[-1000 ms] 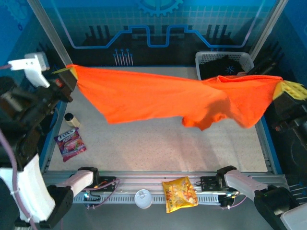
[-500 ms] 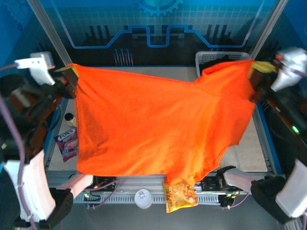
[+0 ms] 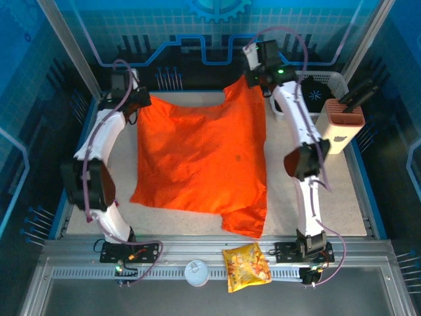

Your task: Fold and stack the t-shirts

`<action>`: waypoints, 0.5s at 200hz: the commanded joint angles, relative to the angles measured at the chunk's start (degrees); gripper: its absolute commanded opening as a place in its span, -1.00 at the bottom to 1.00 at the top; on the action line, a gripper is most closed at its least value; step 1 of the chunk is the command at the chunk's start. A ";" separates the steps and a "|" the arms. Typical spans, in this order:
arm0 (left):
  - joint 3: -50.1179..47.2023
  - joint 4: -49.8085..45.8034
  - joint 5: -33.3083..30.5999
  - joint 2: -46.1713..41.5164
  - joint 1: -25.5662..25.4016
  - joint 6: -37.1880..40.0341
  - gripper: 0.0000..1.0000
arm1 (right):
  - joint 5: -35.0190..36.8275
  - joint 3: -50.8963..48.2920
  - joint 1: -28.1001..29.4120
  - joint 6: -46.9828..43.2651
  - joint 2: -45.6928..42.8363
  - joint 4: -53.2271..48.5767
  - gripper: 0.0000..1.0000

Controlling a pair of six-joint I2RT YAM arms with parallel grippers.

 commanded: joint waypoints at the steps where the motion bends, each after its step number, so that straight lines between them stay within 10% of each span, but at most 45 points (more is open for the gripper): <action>1: 7.26 9.12 -2.99 11.42 0.63 -1.41 -1.00 | 3.29 6.59 -0.12 -2.60 8.71 2.94 -1.00; 39: 21.47 8.01 -5.72 27.60 0.98 -3.05 -1.00 | 3.32 -5.22 -2.35 0.49 11.15 19.24 -1.00; 100: 21.29 10.17 -6.80 28.74 2.20 -2.53 -1.00 | 3.45 -7.93 -3.79 3.84 9.35 21.74 -1.00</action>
